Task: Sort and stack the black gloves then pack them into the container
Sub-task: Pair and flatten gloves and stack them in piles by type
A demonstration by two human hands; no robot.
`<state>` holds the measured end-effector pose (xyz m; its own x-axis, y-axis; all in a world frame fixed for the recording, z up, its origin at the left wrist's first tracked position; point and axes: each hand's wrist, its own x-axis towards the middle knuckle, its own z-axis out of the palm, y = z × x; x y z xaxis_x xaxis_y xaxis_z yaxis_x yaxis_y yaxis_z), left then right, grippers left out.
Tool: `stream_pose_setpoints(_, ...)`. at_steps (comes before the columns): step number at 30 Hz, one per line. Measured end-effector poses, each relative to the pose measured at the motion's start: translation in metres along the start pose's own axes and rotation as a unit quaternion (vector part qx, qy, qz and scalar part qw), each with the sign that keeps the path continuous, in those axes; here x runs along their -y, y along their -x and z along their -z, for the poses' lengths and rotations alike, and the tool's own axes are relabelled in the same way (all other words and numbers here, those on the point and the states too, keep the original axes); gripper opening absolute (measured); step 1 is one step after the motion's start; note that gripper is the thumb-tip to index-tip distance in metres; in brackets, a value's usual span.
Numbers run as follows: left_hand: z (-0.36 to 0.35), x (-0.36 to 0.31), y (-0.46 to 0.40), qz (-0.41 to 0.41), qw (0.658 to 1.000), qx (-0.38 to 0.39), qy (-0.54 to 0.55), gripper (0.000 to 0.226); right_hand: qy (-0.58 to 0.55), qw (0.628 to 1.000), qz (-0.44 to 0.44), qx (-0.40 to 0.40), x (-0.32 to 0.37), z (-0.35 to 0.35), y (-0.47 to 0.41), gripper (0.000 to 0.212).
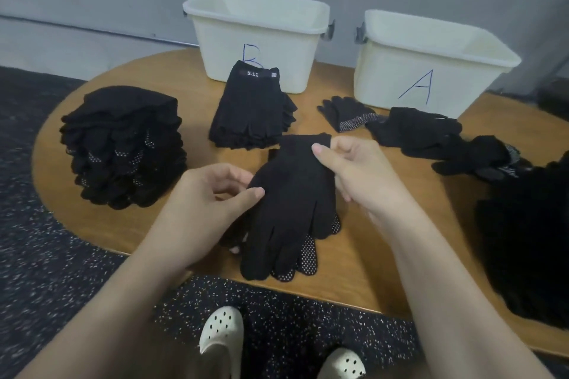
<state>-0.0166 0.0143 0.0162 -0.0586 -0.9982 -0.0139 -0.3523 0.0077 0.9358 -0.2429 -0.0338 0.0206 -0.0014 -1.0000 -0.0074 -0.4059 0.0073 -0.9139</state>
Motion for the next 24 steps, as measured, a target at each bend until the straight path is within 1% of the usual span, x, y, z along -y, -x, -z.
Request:
stream_pose_setpoints(2,-0.003,0.0,0.0,0.011,1.0,0.008,0.012,0.008,0.014,0.999,0.032,0.001,0.0,0.001,0.001,0.045)
stream_pose_setpoints(6,-0.009,0.003,-0.004,-0.003,1.0,0.008,-0.028,0.009,0.048,0.994,0.097,-0.001,-0.001,0.002,0.005,0.047)
stream_pose_setpoints(10,-0.014,0.002,-0.006,-0.004,0.998,-0.018,-0.057,0.014,0.027,0.992,0.123,-0.012,-0.001,0.002,0.009,0.043)
stream_pose_setpoints(12,-0.015,-0.001,-0.007,0.001,0.998,-0.014,-0.058,0.019,0.003,0.992,0.123,-0.014,-0.004,0.001,0.01,0.04)
stream_pose_setpoints(16,-0.017,-0.007,-0.006,0.013,0.999,0.029,-0.03,0.029,-0.021,0.992,0.122,-0.002,-0.006,0.001,0.014,0.041)
stream_pose_setpoints(19,-0.017,-0.005,-0.005,0.017,0.999,0.036,0.016,0.039,-0.039,0.993,0.113,0.002,-0.006,0.004,0.015,0.041)
stream_pose_setpoints(22,-0.02,-0.005,-0.004,0.013,0.997,0.026,0.066,0.04,-0.065,0.994,0.083,-0.001,-0.002,0.009,0.011,0.039)
stream_pose_setpoints(24,-0.021,-0.002,-0.005,0.005,0.999,0.0,0.054,0.036,-0.055,0.996,0.064,0.003,-0.003,0.006,0.006,0.038)
